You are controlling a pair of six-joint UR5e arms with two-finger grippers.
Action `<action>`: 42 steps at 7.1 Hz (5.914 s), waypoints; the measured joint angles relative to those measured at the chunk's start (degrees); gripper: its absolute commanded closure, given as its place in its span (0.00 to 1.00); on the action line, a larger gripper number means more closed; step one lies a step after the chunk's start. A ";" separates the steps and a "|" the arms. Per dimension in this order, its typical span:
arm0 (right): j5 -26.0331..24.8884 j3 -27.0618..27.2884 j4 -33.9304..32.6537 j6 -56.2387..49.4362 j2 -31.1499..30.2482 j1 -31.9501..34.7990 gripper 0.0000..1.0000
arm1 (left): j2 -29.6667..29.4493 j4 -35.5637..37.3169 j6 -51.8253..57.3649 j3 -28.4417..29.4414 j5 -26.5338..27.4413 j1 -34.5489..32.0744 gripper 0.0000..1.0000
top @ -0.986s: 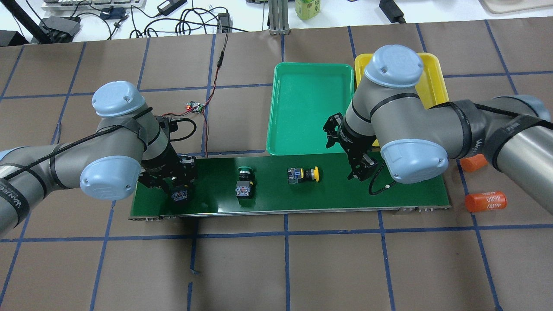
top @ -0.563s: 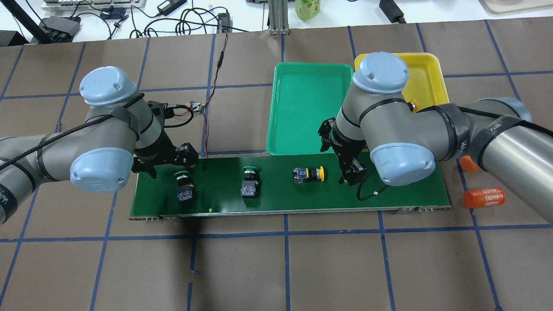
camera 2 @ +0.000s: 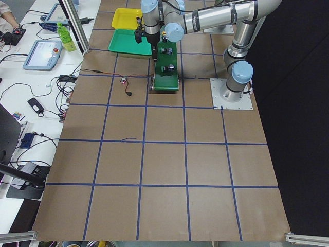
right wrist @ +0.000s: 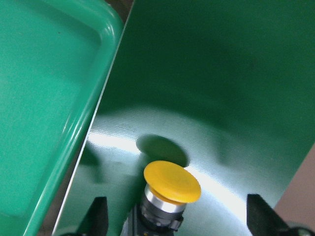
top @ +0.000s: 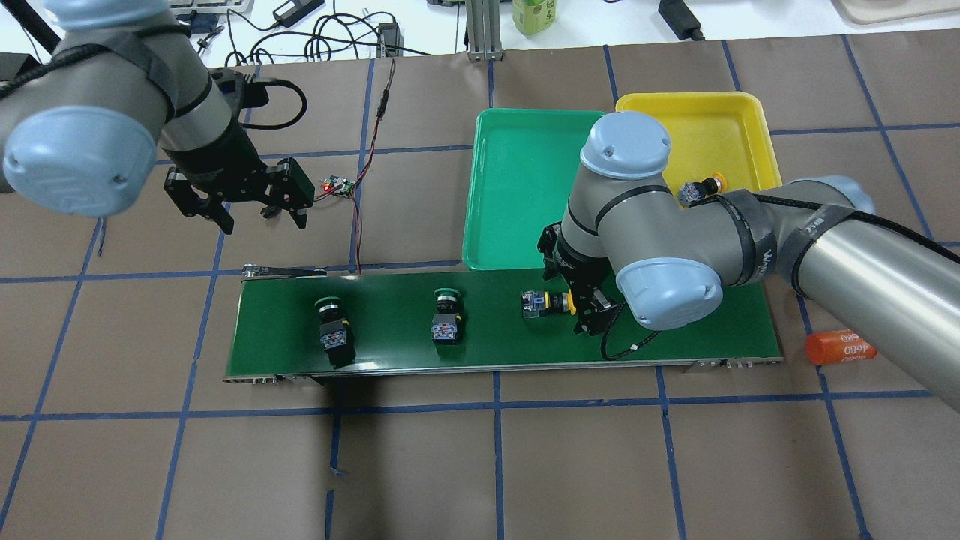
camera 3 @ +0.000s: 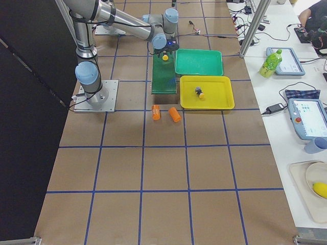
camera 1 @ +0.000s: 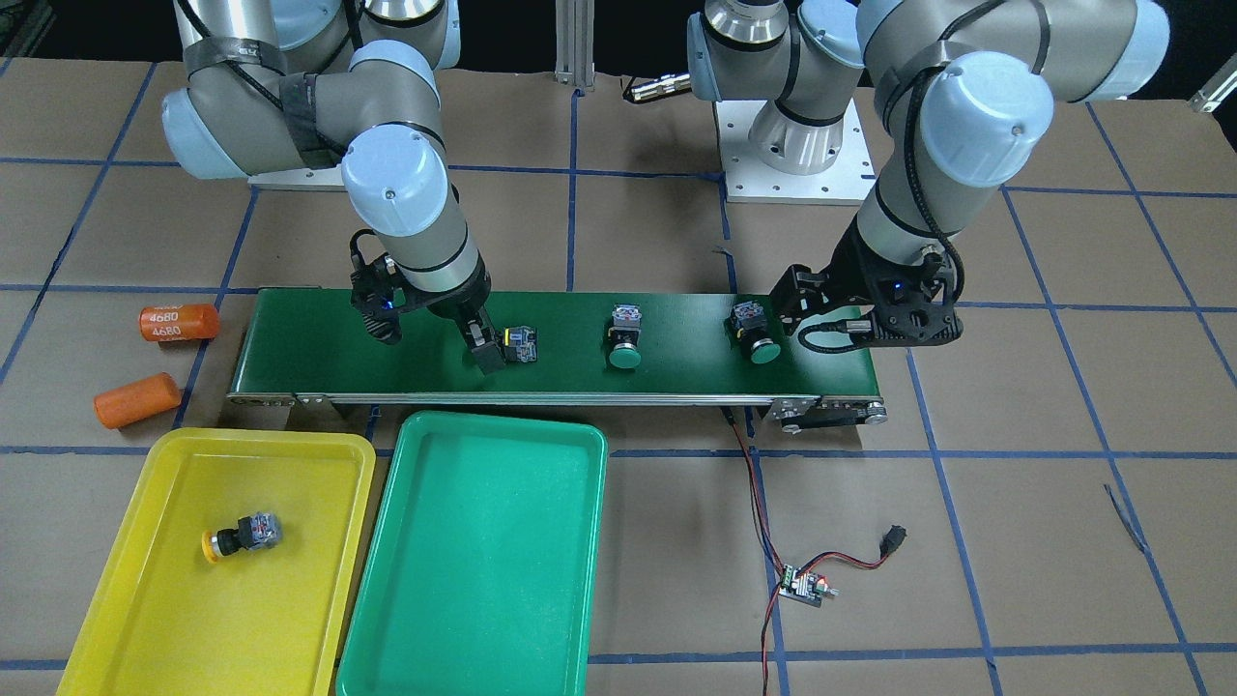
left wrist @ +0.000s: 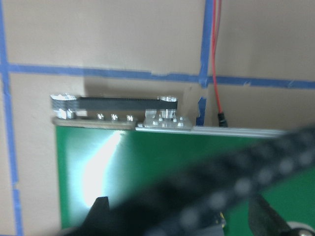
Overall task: Sort buttons by color to trays
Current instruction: 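Grasp the yellow-capped button on the belt with the right gripper while the left withdraws, then carry the yellow button into the yellow tray and open the right gripper, then move the right gripper back over the green buttons on the belt, then lower the right gripper and grasp a green-capped button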
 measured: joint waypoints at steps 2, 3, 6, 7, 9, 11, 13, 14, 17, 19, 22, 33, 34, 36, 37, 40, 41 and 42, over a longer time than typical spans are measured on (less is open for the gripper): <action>-0.06 0.01 -0.19 -0.07 0.44 0.06 0.89 | 0.63 -6.89 1.45 5.42 0.21 -0.54 0.00; -0.01 0.00 -0.19 -0.36 0.59 0.05 1.00 | 1.14 -7.66 1.82 5.86 0.34 -0.62 0.00; 0.00 -0.69 -0.41 -4.41 1.28 -0.42 1.00 | 2.87 -7.97 2.03 5.32 1.00 -0.66 0.00; -0.15 -1.79 -0.21 -5.84 1.18 -0.87 1.00 | 3.46 -8.09 2.05 5.05 1.48 -0.66 0.00; -0.73 -7.37 3.45 -8.37 1.37 -3.39 1.00 | 4.62 -7.94 2.03 3.77 1.62 -0.66 0.00; -1.70 -14.51 5.72 -14.55 4.86 -9.74 1.00 | 5.34 -7.61 2.06 2.96 1.60 -0.66 0.00; -3.82 -19.69 4.93 -25.52 10.39 -16.09 1.00 | 5.51 -7.51 2.51 3.06 1.62 -0.66 0.00; -4.36 -21.56 2.90 -30.97 13.44 -18.22 1.00 | 5.56 -7.50 3.39 3.27 1.69 -0.62 0.00; -4.78 -23.71 -6.40 -36.22 20.78 -20.11 0.00 | 5.76 -7.87 5.81 4.06 1.42 -0.03 0.00; -4.85 -23.32 -9.24 -36.88 21.99 -20.22 0.00 | 6.47 -7.82 5.23 4.42 1.01 0.49 0.00; -4.71 -22.51 -0.93 -37.19 14.75 -20.21 0.00 | 7.71 -6.69 4.13 4.75 1.04 0.25 0.00; -3.79 -9.63 8.31 -58.78 -1.38 -3.96 0.00 | 3.83 -2.64 0.63 4.09 -2.25 -0.73 0.00; -3.69 -7.18 5.37 -58.79 -1.23 -3.08 0.00 | 4.12 -2.00 0.74 3.80 -2.17 -0.84 0.00; -2.54 -4.94 3.34 -59.09 -1.05 -2.51 0.00 | 5.59 -1.93 0.78 3.69 -2.07 -1.28 0.00; -1.98 -4.26 3.16 -59.16 -0.91 -2.47 0.00 | 6.21 -2.16 0.70 3.90 -2.04 -1.39 0.00; -1.62 -3.52 3.14 -59.17 1.06 -2.43 0.30 | 8.43 -5.06 0.45 4.55 -1.68 -1.21 0.00; -1.58 -3.27 3.11 -59.18 1.77 -2.44 0.70 | 8.27 -6.45 0.63 4.00 -1.33 -1.11 0.00; -1.68 -2.92 3.10 -59.24 2.20 -2.50 1.00 | 7.72 -7.86 0.82 3.81 -0.95 -0.91 0.00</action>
